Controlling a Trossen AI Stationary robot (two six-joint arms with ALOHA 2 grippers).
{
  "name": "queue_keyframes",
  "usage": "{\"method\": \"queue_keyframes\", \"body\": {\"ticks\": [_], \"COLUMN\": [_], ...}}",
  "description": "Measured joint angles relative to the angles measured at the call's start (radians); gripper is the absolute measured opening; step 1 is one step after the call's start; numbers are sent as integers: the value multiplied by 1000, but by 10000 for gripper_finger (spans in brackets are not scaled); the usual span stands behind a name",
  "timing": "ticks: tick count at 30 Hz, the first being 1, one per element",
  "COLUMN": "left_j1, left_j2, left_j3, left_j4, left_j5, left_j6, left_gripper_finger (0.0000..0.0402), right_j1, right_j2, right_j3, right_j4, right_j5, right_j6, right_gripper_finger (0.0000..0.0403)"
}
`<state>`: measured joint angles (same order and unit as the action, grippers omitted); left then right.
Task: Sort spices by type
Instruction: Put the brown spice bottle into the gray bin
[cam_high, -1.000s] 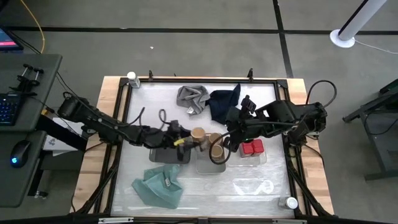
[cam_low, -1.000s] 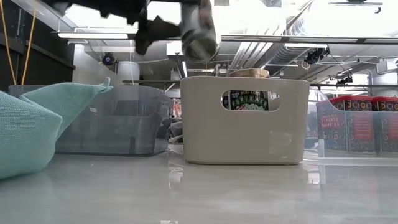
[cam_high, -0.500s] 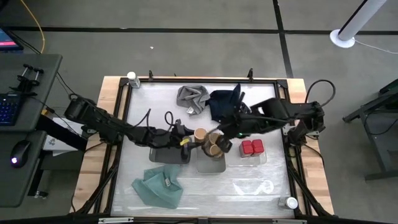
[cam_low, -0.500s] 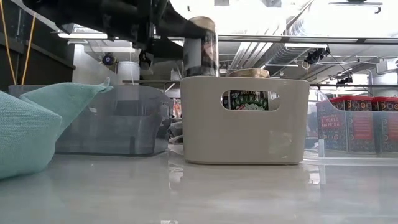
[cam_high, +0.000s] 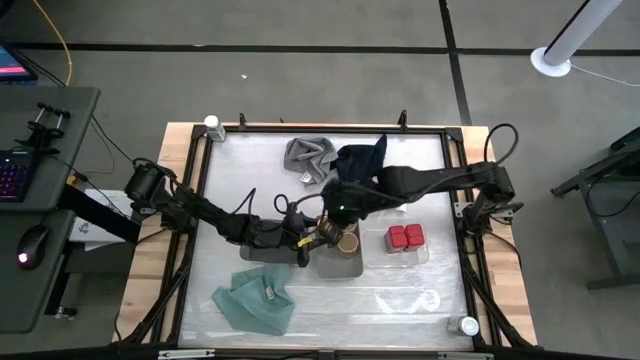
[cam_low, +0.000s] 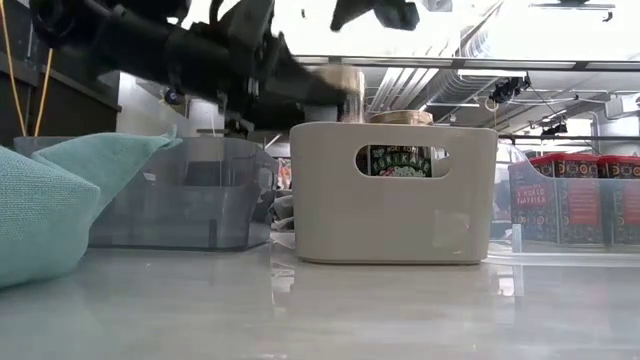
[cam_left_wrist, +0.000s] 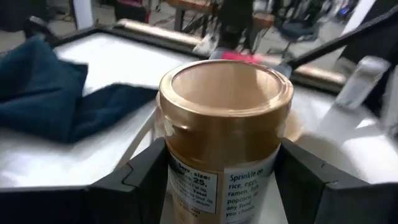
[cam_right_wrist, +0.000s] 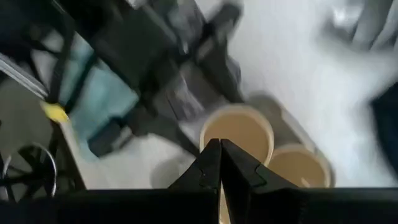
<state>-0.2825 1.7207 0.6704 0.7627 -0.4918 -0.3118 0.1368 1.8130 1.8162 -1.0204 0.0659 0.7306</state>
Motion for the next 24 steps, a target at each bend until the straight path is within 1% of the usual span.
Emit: {"method": "queue_keyframes", "body": {"ticks": [3, 11, 16, 19, 24], "left_j1": [1, 2, 10, 18, 28], "left_j2": [22, 24, 26, 49, 101], "left_j3": [-2, -3, -3, -3, 9], "left_j4": [-7, -12, -46, -9, 30], "left_j5": [-21, -50, -42, -44, -40], "left_j6": [-8, 9, 11, 11, 15], "left_gripper_finger": [209, 209, 209, 207, 231], "right_j1": [0, 1, 1, 1, 1], "right_j2": [0, -1, -2, -2, 0], "right_j3": [-86, -256, -301, -305, -308], "right_j4": [43, 283, 330, 328, 317], "right_j5": [-16, -39, -28, -14, 21], "right_j6": [22, 77, 81, 76, 74], "right_gripper_finger": [0, 0, 0, 0, 0]}}
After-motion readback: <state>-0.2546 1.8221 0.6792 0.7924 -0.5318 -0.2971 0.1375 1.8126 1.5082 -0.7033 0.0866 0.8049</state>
